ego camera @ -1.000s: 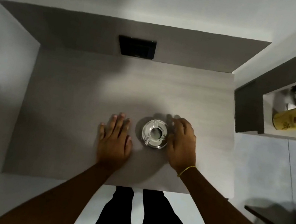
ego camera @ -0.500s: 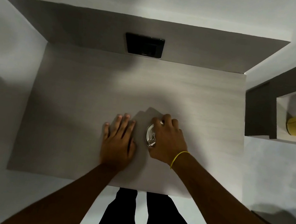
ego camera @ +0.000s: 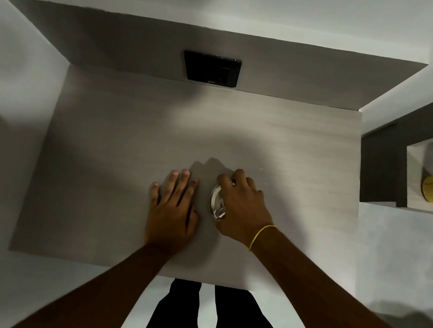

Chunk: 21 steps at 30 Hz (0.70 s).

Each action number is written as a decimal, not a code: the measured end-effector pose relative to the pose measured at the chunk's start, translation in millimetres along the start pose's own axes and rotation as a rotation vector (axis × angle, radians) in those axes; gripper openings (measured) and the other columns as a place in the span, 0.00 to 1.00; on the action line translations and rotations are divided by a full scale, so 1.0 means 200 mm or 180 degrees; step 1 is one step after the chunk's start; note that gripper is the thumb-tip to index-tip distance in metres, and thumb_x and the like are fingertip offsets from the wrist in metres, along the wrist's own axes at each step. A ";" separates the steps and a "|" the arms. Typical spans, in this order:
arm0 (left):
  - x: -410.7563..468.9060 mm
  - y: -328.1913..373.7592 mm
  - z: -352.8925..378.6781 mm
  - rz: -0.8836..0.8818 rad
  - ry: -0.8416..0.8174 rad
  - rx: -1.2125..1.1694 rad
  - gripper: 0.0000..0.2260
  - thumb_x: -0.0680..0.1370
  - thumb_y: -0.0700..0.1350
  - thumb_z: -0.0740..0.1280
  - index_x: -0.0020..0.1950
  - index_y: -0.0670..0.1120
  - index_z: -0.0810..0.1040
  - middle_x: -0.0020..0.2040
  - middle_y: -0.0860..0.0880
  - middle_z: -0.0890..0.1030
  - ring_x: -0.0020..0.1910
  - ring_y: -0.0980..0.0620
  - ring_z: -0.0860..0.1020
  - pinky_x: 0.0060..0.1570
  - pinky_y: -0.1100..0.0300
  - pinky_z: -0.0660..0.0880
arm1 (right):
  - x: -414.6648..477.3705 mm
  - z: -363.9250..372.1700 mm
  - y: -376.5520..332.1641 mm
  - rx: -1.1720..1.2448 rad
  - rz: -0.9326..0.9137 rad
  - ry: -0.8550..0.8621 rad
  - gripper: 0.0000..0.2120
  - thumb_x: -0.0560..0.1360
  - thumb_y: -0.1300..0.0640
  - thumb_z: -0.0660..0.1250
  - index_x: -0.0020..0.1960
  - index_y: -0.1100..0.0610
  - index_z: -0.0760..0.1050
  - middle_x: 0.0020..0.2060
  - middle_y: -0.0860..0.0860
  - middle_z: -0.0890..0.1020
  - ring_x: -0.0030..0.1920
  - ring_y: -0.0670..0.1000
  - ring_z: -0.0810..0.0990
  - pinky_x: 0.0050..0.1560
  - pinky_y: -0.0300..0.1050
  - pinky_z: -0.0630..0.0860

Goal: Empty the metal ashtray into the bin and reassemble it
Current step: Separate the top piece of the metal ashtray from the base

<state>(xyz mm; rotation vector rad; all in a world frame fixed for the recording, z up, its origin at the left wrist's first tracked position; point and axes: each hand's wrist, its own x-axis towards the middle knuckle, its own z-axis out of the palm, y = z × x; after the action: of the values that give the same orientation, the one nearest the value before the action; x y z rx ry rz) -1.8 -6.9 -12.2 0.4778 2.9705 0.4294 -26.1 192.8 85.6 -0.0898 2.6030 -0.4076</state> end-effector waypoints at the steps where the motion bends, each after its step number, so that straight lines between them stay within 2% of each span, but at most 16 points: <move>1: 0.00 0.00 0.00 -0.0003 0.0000 -0.0003 0.31 0.83 0.53 0.57 0.86 0.47 0.63 0.88 0.44 0.61 0.88 0.41 0.55 0.82 0.31 0.55 | 0.00 0.00 0.00 0.0003 -0.0006 -0.0006 0.45 0.62 0.48 0.80 0.74 0.51 0.63 0.68 0.56 0.66 0.65 0.63 0.73 0.58 0.61 0.78; 9: 0.00 0.01 -0.01 -0.0014 -0.0019 -0.0022 0.30 0.83 0.53 0.57 0.85 0.47 0.64 0.87 0.43 0.62 0.88 0.41 0.56 0.82 0.31 0.55 | -0.02 -0.01 -0.01 0.0044 0.0038 0.0082 0.47 0.60 0.49 0.80 0.75 0.51 0.64 0.71 0.57 0.62 0.69 0.62 0.68 0.61 0.62 0.79; 21: 0.00 0.01 -0.01 -0.0041 -0.0027 -0.0046 0.30 0.83 0.54 0.56 0.86 0.47 0.64 0.88 0.44 0.61 0.88 0.41 0.56 0.82 0.31 0.55 | 0.02 -0.01 -0.02 -0.0085 0.0012 0.0021 0.45 0.64 0.46 0.79 0.75 0.51 0.61 0.72 0.58 0.63 0.69 0.63 0.69 0.61 0.61 0.79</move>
<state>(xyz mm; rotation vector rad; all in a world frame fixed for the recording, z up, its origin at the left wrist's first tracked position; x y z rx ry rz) -1.3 -6.0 -9.1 0.4578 2.9585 0.4459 -30.2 190.2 87.5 -0.0926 2.6150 -0.3726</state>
